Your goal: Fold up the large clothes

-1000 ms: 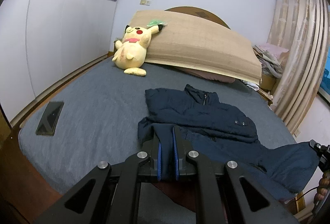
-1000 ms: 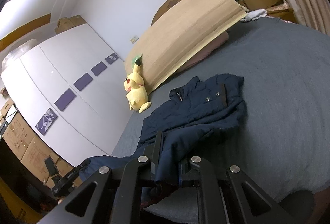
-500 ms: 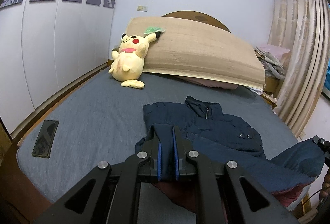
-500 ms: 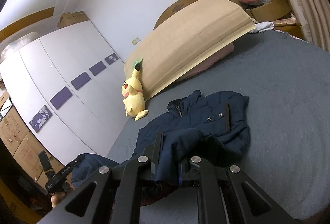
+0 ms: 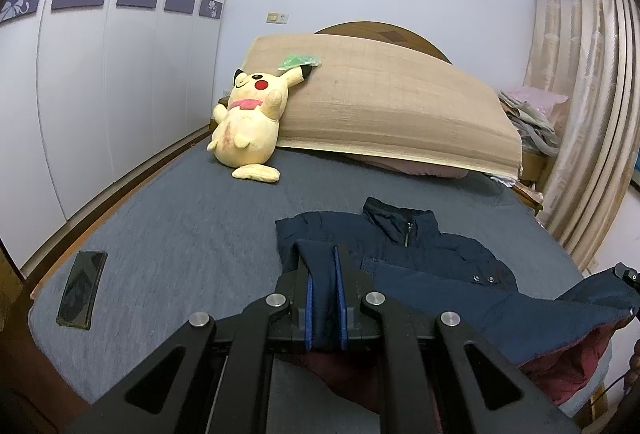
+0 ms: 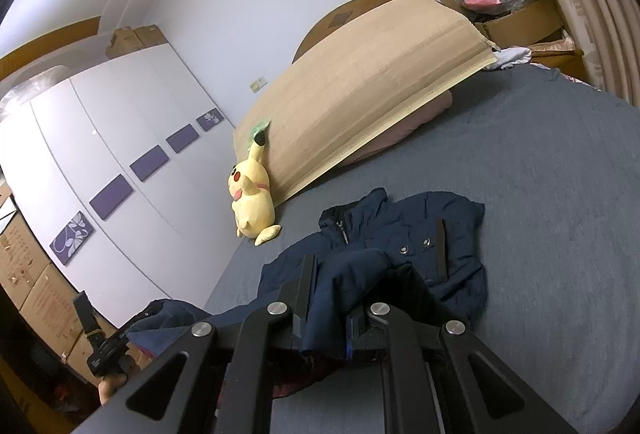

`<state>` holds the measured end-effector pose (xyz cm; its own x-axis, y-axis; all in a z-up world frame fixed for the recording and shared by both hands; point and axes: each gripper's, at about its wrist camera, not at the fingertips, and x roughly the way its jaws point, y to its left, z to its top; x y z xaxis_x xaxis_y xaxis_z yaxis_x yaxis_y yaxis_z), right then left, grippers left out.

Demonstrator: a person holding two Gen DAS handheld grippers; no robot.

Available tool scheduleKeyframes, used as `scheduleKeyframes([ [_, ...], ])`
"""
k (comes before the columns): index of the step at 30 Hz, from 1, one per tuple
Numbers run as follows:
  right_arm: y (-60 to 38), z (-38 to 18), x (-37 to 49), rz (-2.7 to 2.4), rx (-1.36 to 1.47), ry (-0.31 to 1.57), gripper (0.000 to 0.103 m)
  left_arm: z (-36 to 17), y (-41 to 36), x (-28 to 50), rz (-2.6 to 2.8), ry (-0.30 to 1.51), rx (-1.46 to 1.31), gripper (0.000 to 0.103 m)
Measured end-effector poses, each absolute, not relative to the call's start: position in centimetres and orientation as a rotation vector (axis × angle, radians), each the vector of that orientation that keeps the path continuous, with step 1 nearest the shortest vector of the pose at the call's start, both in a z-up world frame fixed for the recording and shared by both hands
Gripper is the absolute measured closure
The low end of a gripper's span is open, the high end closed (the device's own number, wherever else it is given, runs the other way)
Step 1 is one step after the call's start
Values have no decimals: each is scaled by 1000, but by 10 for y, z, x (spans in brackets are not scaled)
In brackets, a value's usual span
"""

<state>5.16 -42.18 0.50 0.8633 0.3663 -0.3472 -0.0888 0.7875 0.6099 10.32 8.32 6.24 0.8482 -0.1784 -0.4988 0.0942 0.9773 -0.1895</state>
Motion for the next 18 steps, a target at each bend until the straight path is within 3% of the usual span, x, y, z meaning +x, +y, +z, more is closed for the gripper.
scheduleKeyframes([
  [18, -424, 11, 78, 225, 638, 454, 92, 63, 79, 129, -117, 537, -152, 93],
])
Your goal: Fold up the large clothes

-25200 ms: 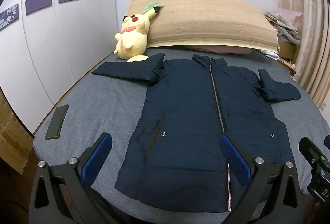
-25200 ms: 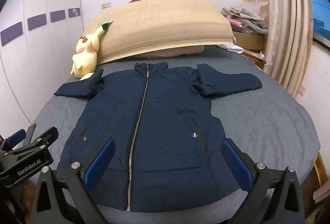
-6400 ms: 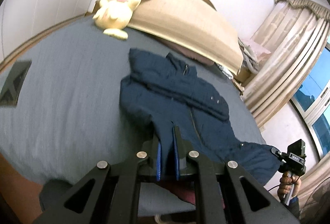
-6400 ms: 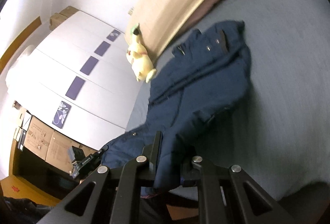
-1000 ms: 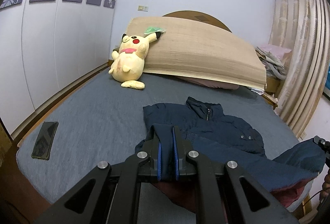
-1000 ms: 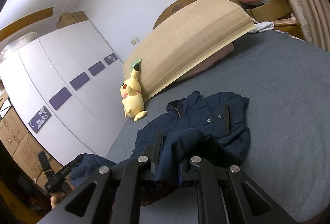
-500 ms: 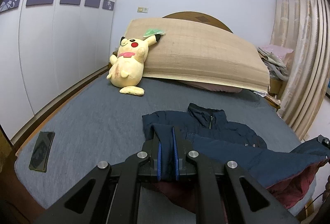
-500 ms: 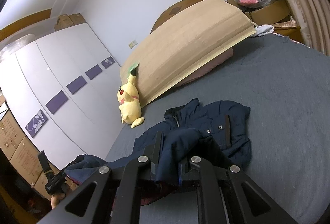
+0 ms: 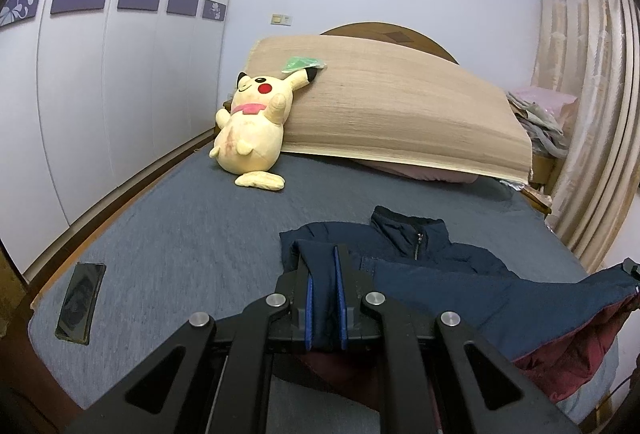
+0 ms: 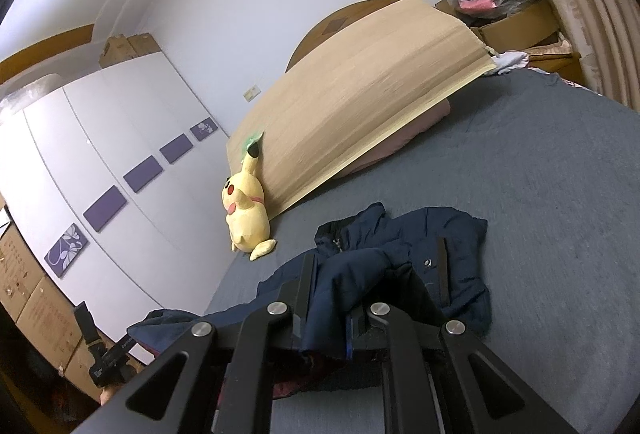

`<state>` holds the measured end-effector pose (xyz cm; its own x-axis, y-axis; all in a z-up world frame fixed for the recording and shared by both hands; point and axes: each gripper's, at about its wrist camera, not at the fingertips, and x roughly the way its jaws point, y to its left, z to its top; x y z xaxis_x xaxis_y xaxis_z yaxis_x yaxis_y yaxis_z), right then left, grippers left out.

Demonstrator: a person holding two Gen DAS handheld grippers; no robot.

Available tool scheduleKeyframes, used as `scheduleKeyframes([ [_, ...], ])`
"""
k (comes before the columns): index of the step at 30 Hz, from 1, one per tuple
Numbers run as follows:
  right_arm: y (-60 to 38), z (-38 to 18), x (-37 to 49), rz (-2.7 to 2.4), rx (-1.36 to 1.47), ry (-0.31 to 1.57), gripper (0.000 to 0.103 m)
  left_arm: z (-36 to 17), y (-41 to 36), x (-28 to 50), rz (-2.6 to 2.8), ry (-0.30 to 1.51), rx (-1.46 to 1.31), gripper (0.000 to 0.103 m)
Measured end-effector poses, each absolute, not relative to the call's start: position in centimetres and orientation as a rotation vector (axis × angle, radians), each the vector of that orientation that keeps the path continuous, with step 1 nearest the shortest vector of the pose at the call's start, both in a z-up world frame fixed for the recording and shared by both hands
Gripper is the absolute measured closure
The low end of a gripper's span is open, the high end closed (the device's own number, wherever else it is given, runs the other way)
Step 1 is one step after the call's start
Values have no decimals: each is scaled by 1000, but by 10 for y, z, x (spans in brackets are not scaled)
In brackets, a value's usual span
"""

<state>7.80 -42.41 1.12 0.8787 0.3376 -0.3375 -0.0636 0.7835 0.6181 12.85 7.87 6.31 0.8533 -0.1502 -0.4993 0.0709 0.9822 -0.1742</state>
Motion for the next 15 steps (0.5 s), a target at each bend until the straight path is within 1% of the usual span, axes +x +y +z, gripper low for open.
scheduleKeyframes([
  [15, -427, 6, 101, 191, 648, 471, 92, 59, 68, 159, -94, 557, -126, 93],
])
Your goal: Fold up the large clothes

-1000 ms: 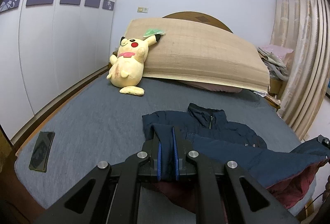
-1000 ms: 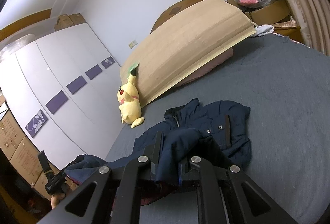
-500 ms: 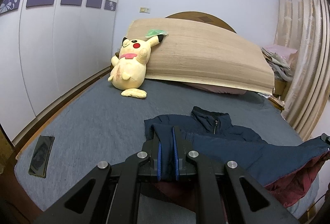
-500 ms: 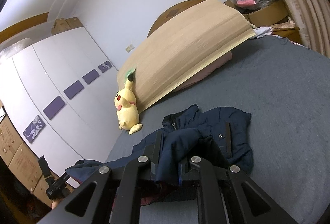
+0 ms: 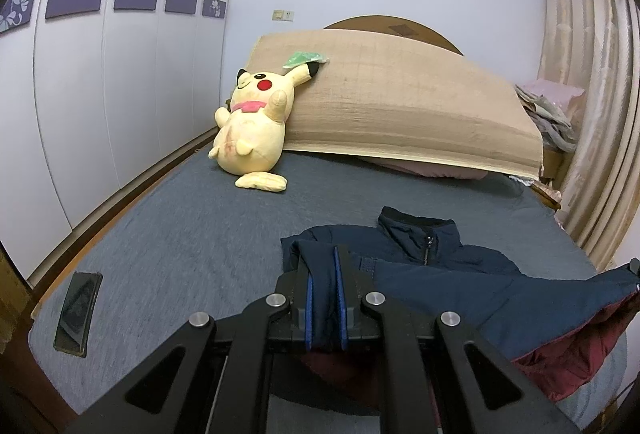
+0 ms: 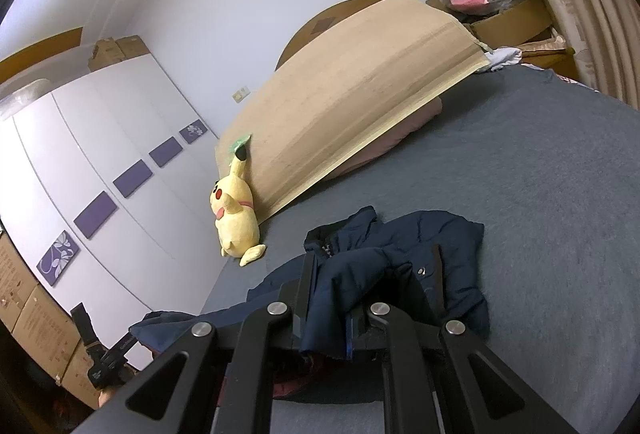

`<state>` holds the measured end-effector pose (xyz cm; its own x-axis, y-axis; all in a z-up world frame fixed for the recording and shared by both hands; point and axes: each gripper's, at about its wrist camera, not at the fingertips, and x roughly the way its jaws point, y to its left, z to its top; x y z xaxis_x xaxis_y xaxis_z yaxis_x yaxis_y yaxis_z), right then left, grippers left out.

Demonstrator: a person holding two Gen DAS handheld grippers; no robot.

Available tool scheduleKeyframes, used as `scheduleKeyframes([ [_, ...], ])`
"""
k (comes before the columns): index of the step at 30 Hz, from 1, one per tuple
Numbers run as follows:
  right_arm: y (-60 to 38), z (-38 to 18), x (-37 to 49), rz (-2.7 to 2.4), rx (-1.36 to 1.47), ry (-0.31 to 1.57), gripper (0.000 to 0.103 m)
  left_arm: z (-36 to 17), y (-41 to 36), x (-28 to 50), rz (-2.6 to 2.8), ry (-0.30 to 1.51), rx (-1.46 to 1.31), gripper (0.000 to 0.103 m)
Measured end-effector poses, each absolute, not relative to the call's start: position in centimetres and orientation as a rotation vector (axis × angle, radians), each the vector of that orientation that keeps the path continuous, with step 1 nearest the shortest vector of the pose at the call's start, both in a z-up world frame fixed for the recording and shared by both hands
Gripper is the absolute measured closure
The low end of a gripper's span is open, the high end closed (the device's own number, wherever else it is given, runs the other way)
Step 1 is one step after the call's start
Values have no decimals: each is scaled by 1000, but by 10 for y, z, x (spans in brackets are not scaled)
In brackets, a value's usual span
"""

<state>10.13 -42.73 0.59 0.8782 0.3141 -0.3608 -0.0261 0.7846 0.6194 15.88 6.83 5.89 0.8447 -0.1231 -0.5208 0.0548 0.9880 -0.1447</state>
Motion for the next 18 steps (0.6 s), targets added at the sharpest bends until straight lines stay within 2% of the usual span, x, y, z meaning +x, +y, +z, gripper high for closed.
scheduleKeyframes([
  [18, -432, 5, 132, 171, 646, 496, 92, 56, 63, 185, -90, 574, -114, 93],
])
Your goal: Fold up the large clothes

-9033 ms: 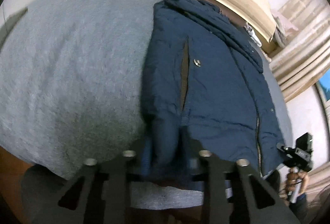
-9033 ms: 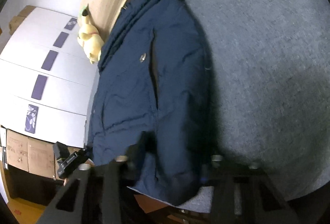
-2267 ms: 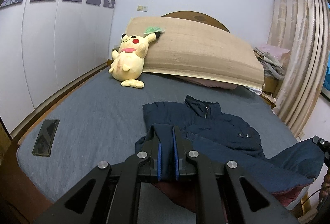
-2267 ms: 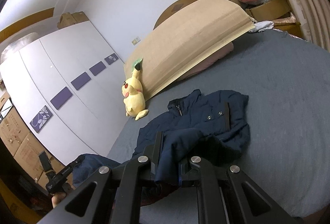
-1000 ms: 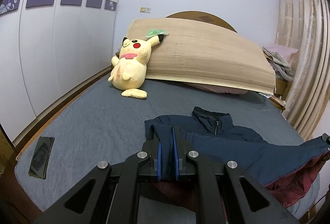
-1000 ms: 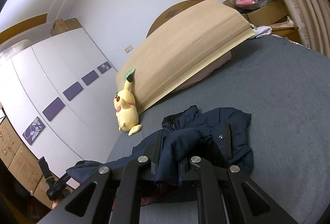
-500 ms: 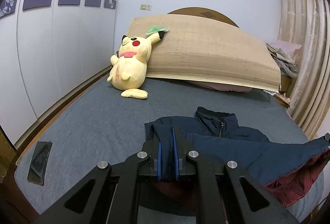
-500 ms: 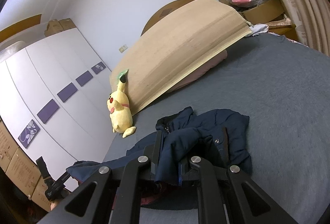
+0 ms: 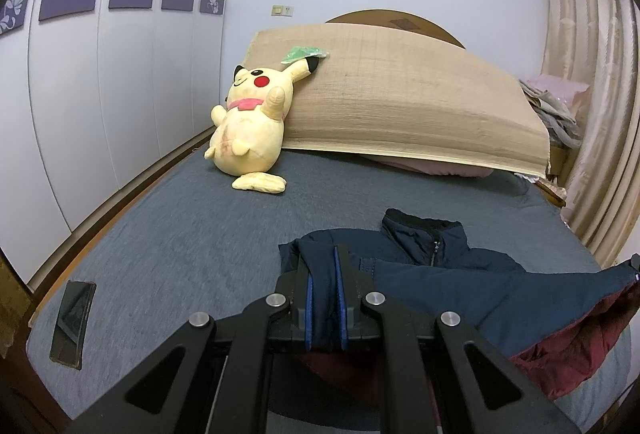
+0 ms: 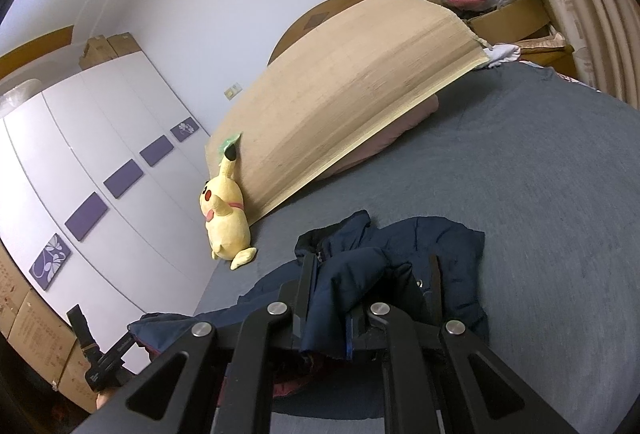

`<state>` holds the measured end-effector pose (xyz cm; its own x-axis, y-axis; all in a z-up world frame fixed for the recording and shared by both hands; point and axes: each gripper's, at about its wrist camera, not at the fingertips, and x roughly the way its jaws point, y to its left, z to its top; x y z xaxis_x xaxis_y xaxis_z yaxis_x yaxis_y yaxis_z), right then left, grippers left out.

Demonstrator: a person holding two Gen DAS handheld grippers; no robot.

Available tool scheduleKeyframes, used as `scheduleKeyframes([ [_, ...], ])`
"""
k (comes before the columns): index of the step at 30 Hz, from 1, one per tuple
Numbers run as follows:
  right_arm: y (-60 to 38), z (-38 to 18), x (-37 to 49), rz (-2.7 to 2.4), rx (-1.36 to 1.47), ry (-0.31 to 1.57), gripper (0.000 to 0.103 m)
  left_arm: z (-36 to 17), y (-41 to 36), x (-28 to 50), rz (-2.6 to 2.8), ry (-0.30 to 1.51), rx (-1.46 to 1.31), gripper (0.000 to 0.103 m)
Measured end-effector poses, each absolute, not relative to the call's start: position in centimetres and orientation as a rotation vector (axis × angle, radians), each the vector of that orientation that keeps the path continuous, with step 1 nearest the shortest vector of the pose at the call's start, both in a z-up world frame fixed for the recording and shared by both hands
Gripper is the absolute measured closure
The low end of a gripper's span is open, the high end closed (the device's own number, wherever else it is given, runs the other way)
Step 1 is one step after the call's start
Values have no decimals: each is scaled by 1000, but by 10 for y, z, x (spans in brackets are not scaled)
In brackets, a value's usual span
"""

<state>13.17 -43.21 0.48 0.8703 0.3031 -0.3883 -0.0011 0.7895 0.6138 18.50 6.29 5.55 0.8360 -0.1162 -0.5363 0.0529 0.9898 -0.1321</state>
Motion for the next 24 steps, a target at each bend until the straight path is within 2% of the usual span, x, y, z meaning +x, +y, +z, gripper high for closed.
scheduleKeyframes([
  [24, -442, -5, 193, 128, 641, 548, 92, 46, 45, 240, -75, 618, -69, 93],
])
